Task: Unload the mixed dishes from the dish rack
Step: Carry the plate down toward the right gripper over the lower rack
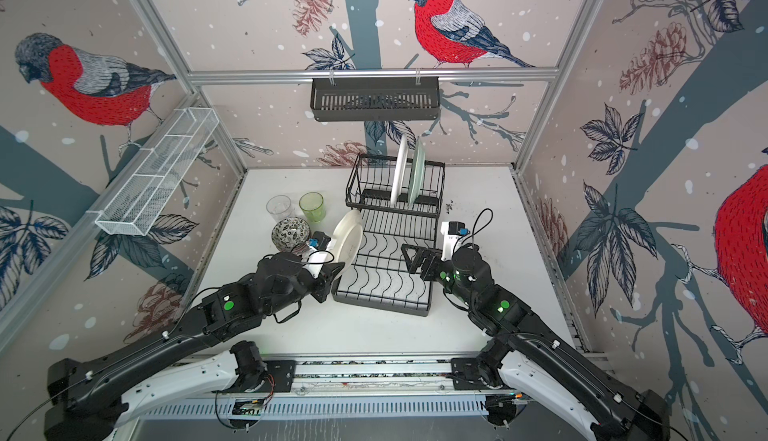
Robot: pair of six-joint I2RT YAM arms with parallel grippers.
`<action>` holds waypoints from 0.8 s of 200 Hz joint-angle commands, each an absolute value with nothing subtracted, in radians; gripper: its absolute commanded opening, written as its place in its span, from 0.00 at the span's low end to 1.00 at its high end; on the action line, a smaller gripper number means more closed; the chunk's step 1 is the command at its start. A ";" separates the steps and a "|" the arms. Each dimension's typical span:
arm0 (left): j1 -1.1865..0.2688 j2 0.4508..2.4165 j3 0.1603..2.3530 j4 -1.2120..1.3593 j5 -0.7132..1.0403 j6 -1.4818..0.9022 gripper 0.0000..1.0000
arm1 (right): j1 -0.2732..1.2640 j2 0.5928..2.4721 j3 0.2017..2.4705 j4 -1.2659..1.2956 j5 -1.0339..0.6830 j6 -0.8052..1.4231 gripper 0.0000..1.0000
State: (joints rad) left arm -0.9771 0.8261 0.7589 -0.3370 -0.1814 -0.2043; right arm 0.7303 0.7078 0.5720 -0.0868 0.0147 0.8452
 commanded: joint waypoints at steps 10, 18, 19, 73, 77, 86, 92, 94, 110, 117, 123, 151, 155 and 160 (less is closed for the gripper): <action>-0.994 0.831 0.742 -0.230 -0.162 -0.195 0.00 | 0.730 0.727 0.594 -0.104 -0.039 0.915 0.99; -1.007 0.838 0.735 -0.230 -0.174 -0.191 0.00 | 0.729 0.735 0.595 -0.106 -0.045 0.923 0.99; -1.009 0.838 0.735 -0.231 -0.176 -0.190 0.00 | 0.730 0.736 0.595 -0.106 -0.046 0.924 1.00; -1.151 0.909 0.730 -0.247 -0.390 -0.154 0.00 | 0.728 0.774 0.604 -0.106 -0.086 0.964 0.99; -1.155 0.911 0.727 -0.240 -0.393 -0.148 0.00 | 0.729 0.773 0.604 -0.106 -0.087 0.969 0.99; -1.165 0.916 0.715 -0.221 -0.407 -0.138 0.00 | 0.727 0.771 0.607 -0.107 -0.090 0.981 0.99; -1.171 0.919 0.709 -0.208 -0.417 -0.131 0.00 | 0.726 0.770 0.609 -0.107 -0.094 0.990 1.00; -1.174 0.920 0.706 -0.204 -0.420 -0.129 0.00 | 0.726 0.768 0.609 -0.107 -0.096 0.992 0.99; -1.189 0.927 0.690 -0.175 -0.454 -0.113 0.00 | 0.722 0.759 0.613 -0.112 -0.106 1.024 1.00; -1.195 0.928 0.682 -0.159 -0.458 -0.099 0.00 | 0.720 0.756 0.614 -0.116 -0.111 1.044 0.99; -1.200 0.930 0.676 -0.145 -0.465 -0.085 0.00 | 0.719 0.753 0.615 -0.112 -0.123 1.063 1.00; -1.227 0.937 0.650 -0.088 -0.511 -0.036 0.00 | 0.711 0.749 0.620 -0.115 -0.153 1.096 0.99; -1.233 0.937 0.648 -0.076 -0.519 -0.029 0.00 | 0.707 0.750 0.622 -0.124 -0.153 1.096 0.99; -1.238 0.939 0.644 -0.063 -0.528 -0.017 0.00 | 0.699 0.752 0.623 -0.132 -0.159 1.096 0.99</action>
State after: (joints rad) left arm -1.2182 0.9371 0.6521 -0.2447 -0.4412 -0.0910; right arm 0.7143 0.7513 0.6094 -0.1204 -0.1295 1.0546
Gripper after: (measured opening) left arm 0.168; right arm 0.995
